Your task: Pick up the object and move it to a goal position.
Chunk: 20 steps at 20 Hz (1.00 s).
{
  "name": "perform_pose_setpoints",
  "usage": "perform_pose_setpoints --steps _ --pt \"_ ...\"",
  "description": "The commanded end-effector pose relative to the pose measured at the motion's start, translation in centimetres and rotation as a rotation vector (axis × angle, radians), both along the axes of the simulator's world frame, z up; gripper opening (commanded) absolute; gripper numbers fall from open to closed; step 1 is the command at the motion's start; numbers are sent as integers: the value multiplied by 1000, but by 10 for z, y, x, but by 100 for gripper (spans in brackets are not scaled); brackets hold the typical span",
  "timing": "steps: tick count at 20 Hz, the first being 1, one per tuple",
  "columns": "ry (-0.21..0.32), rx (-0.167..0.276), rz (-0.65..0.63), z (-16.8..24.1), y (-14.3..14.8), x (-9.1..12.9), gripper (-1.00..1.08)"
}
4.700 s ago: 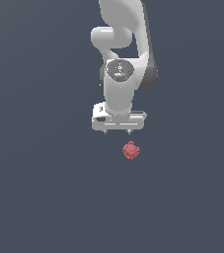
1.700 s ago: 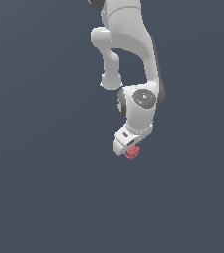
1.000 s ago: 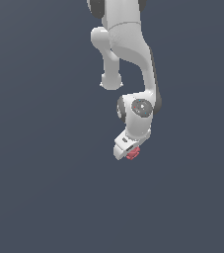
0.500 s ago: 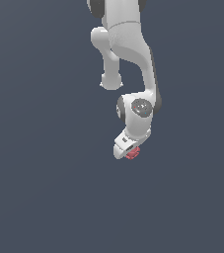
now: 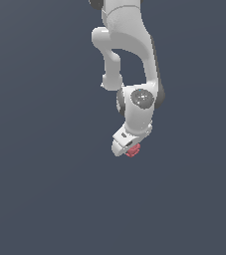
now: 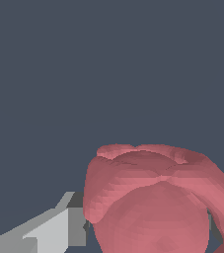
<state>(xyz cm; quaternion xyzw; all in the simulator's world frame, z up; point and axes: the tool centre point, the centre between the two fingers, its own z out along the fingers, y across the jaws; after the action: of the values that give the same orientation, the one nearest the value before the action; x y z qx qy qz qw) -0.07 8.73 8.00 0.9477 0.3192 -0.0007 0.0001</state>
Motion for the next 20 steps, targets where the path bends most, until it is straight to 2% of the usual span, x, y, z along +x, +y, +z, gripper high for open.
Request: perform_pose_setpoints --steps 1,20 --pt "-1 0 0 20 -5 0 -100" --pt "-1 2 2 235 -55 3 -100"
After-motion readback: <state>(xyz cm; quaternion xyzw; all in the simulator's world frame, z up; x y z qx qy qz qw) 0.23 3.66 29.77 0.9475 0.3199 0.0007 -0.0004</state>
